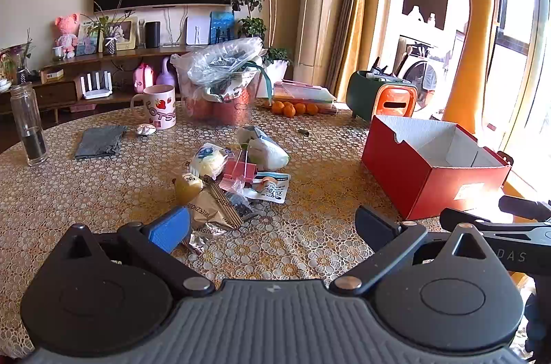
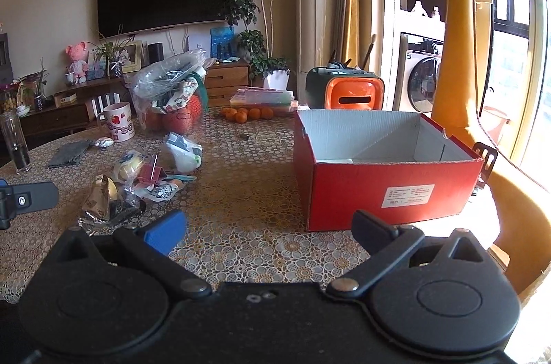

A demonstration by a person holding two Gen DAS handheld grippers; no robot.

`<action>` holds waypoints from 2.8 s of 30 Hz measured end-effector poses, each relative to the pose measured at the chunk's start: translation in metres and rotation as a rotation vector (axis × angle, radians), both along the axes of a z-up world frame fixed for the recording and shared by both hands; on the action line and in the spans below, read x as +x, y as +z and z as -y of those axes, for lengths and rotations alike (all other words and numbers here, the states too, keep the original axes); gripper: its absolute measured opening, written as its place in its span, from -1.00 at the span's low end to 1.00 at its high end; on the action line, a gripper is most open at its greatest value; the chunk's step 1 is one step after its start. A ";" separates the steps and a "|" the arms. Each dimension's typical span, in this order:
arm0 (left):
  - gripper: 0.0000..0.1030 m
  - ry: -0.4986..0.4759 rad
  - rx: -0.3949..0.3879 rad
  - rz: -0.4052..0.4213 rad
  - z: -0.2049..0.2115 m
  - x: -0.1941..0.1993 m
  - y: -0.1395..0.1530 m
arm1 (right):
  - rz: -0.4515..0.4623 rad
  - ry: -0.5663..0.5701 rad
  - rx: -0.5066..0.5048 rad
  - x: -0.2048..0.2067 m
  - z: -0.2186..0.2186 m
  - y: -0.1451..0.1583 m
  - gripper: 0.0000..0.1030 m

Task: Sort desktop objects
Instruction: 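Grasp the silver snack bag with the left tool while the right tool grasps the white wipes pack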

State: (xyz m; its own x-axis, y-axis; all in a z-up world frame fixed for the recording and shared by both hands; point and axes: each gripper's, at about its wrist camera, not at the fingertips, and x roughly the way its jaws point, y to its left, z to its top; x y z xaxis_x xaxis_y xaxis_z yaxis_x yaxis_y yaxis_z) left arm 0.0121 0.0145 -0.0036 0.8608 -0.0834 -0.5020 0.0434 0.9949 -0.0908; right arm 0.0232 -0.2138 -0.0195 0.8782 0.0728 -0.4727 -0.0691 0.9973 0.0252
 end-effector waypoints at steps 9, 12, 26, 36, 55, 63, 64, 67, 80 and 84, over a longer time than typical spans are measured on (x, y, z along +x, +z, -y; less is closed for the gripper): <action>1.00 -0.027 0.035 -0.004 -0.015 0.033 -0.017 | -0.017 0.141 -0.033 0.043 -0.022 -0.006 0.99; 1.00 -0.027 0.048 -0.004 -0.021 0.043 -0.025 | -0.012 0.171 -0.056 0.058 -0.030 -0.008 0.99; 1.00 -0.055 0.127 -0.060 -0.048 0.092 -0.067 | -0.040 0.238 -0.101 0.139 -0.060 -0.023 0.99; 0.99 -0.229 0.196 -0.096 -0.058 0.119 -0.095 | -0.074 0.274 -0.121 0.191 -0.089 -0.040 0.96; 0.83 -0.358 0.103 -0.143 -0.083 0.147 -0.118 | -0.136 0.290 -0.149 0.274 -0.134 -0.079 0.75; 0.74 -0.349 0.084 -0.151 -0.086 0.151 -0.121 | -0.162 0.280 -0.144 0.301 -0.141 -0.088 0.64; 0.73 -0.347 0.086 -0.150 -0.085 0.152 -0.121 | -0.166 0.281 -0.144 0.302 -0.142 -0.089 0.62; 0.70 -0.341 0.084 -0.147 -0.084 0.152 -0.121 | -0.178 0.278 -0.142 0.307 -0.144 -0.094 0.46; 0.29 -0.299 0.079 -0.152 -0.078 0.145 -0.112 | -0.198 0.275 -0.071 0.310 -0.134 -0.091 -0.27; 0.07 -0.294 0.095 -0.151 -0.075 0.141 -0.108 | -0.189 0.268 -0.059 0.308 -0.125 -0.086 -0.31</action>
